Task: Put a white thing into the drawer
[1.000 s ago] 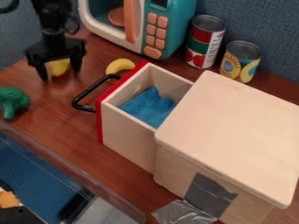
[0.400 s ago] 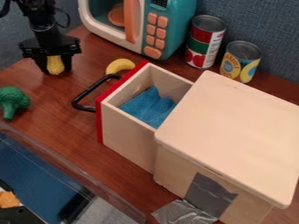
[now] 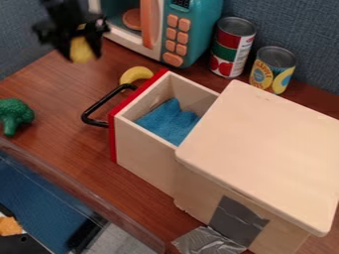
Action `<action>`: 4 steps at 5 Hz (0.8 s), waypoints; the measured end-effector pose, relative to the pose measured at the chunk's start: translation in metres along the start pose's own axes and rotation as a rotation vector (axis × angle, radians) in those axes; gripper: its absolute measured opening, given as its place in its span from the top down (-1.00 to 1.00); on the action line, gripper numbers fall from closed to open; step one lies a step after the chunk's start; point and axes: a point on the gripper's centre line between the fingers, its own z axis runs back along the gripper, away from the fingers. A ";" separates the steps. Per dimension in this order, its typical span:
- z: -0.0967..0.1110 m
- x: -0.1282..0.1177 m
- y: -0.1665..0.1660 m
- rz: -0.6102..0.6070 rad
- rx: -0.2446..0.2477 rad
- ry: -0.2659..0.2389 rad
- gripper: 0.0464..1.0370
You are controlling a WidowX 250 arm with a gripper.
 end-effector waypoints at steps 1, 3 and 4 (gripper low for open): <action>0.037 -0.007 -0.038 -0.042 -0.099 -0.021 -0.16; 0.057 -0.057 -0.094 -0.100 -0.161 0.011 -0.16; 0.049 -0.081 -0.102 -0.087 -0.142 0.036 -0.16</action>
